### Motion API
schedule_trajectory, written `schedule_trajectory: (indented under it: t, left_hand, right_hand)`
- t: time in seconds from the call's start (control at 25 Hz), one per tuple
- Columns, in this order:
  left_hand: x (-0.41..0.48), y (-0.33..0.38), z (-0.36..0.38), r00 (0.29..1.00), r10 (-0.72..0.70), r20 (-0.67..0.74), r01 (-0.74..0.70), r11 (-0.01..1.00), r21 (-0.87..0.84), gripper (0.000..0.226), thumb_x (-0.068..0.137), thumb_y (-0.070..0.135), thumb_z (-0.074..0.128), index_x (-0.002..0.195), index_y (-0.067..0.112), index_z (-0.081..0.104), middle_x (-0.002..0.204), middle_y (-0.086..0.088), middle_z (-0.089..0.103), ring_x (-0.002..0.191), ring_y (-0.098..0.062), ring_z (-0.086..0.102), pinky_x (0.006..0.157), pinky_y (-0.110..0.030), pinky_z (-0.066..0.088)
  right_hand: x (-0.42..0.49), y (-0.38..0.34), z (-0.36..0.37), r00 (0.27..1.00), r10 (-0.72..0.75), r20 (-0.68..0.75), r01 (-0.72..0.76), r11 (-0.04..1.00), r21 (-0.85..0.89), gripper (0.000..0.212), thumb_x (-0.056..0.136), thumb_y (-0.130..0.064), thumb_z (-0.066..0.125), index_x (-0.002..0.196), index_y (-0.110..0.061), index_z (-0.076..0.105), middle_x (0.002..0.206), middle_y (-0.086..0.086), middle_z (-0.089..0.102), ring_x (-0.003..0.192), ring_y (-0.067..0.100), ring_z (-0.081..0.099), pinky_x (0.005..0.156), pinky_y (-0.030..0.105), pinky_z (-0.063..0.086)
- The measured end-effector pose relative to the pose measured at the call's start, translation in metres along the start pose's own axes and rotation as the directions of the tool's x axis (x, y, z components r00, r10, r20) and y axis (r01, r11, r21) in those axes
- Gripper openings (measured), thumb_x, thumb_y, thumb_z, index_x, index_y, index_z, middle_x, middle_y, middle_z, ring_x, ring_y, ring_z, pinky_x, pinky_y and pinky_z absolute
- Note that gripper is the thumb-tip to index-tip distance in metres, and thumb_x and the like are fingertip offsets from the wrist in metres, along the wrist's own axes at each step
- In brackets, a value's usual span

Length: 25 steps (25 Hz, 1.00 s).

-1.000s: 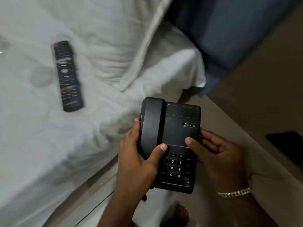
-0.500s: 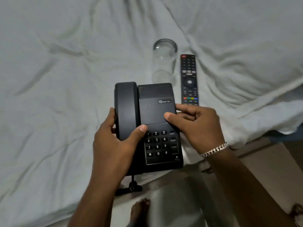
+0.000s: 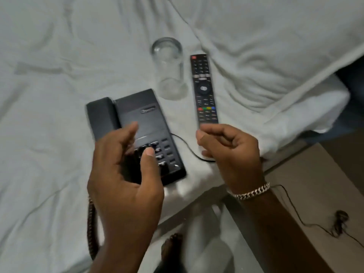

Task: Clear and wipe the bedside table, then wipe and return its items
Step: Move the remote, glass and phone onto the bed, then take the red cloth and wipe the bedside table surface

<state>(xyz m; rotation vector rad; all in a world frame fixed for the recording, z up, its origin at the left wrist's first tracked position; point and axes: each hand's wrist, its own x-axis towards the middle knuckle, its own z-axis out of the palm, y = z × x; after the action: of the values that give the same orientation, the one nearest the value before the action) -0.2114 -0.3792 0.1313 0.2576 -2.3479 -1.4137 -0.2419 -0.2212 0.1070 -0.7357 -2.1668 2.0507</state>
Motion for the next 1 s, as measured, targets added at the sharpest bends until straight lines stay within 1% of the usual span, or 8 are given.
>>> schedule_trajectory:
  t: [0.16, 0.28, 0.4, 0.52, 0.64, 0.8, 0.92, 1.0]
  left_hand:
    - [-0.064, 0.037, 0.068, 0.932, 0.088, 0.351, -0.053, 0.993, -0.110, 0.031, 0.083, 0.009, 0.058, 0.112, 0.018, 0.063, 0.110, 0.001, 0.063, 0.103, -0.013, 0.063, 0.091, -0.028, 0.051]
    - [-0.145, 0.073, 0.123, 0.816, 0.132, 0.562, -0.061, 0.988, -0.143, 0.027, 0.083, 0.011, 0.057, 0.109, 0.018, 0.064, 0.108, 0.004, 0.066, 0.103, -0.008, 0.064, 0.090, -0.033, 0.054]
    - [-0.238, 0.106, 0.166, 0.689, 0.171, 0.705, -0.076, 0.983, -0.165, 0.028, 0.084, 0.014, 0.057, 0.110, 0.017, 0.065, 0.109, 0.005, 0.067, 0.101, -0.008, 0.064, 0.089, -0.031, 0.055]
    - [-0.344, 0.145, 0.198, 0.510, 0.219, 0.832, -0.103, 0.976, -0.194, 0.027, 0.087, 0.005, 0.061, 0.111, 0.013, 0.066, 0.106, 0.004, 0.067, 0.101, -0.011, 0.064, 0.093, -0.033, 0.054]
    - [-0.449, 0.179, 0.215, 0.291, 0.249, 0.924, -0.104, 0.968, -0.228, 0.028, 0.087, 0.001, 0.062, 0.112, 0.013, 0.066, 0.106, 0.003, 0.067, 0.102, -0.013, 0.064, 0.093, -0.031, 0.053]
    - [-0.582, 0.213, 0.223, -0.006, 0.224, 0.975, -0.153, 0.963, -0.223, 0.032, 0.085, 0.004, 0.067, 0.103, 0.030, 0.062, 0.100, 0.015, 0.062, 0.094, -0.005, 0.060, 0.075, -0.002, 0.044]
    - [-0.662, 0.219, 0.225, -0.162, 0.115, 0.980, -0.199, 0.969, -0.147, 0.035, 0.080, 0.004, 0.071, 0.086, 0.036, 0.060, 0.081, 0.022, 0.059, 0.073, 0.005, 0.059, 0.060, 0.002, 0.040]
    - [-0.694, 0.214, 0.222, -0.242, 0.051, 0.969, -0.253, 0.961, -0.114, 0.031, 0.080, 0.007, 0.071, 0.100, 0.030, 0.064, 0.087, 0.020, 0.060, 0.082, 0.001, 0.062, 0.068, -0.001, 0.043]
  right_hand:
    - [-0.048, 0.026, -0.103, 0.974, 0.088, -0.208, -0.067, 0.992, 0.105, 0.012, 0.077, -0.012, 0.076, 0.089, -0.012, 0.076, 0.072, 0.002, 0.077, 0.061, 0.005, 0.068, 0.060, 0.019, 0.055]
    - [-0.099, 0.053, -0.197, 0.907, 0.137, -0.399, -0.102, 0.989, 0.109, 0.012, 0.079, -0.017, 0.075, 0.090, -0.016, 0.075, 0.079, -0.002, 0.077, 0.073, 0.004, 0.072, 0.069, 0.025, 0.059]
    - [-0.153, 0.080, -0.291, 0.821, 0.173, -0.545, -0.119, 0.984, 0.133, 0.012, 0.080, -0.017, 0.074, 0.092, -0.018, 0.075, 0.080, -0.003, 0.076, 0.074, 0.002, 0.071, 0.068, 0.020, 0.058]
    - [-0.218, 0.109, -0.382, 0.715, 0.184, -0.675, -0.129, 0.983, 0.131, 0.011, 0.079, -0.018, 0.075, 0.090, -0.015, 0.075, 0.079, -0.004, 0.075, 0.071, 0.000, 0.069, 0.064, 0.012, 0.054]
    - [-0.290, 0.138, -0.465, 0.597, 0.197, -0.778, -0.147, 0.980, 0.136, 0.009, 0.080, -0.017, 0.074, 0.089, -0.018, 0.074, 0.083, -0.006, 0.075, 0.076, 0.001, 0.069, 0.067, 0.008, 0.051]
    - [-0.382, 0.179, -0.550, 0.413, 0.166, -0.895, -0.222, 0.972, 0.078, 0.011, 0.080, -0.010, 0.070, 0.088, -0.016, 0.074, 0.084, -0.002, 0.076, 0.077, 0.003, 0.069, 0.073, 0.013, 0.051]
    - [-0.439, 0.210, -0.585, 0.307, 0.057, -0.950, -0.457, 0.884, -0.094, 0.016, 0.078, -0.019, 0.064, 0.091, -0.017, 0.073, 0.095, 0.001, 0.076, 0.090, 0.019, 0.068, 0.084, 0.029, 0.052]
    - [-0.462, 0.232, -0.597, 0.205, 0.067, -0.976, -0.687, 0.721, -0.095, 0.027, 0.078, -0.031, 0.060, 0.101, -0.018, 0.069, 0.111, 0.005, 0.070, 0.105, 0.031, 0.060, 0.088, 0.041, 0.048]
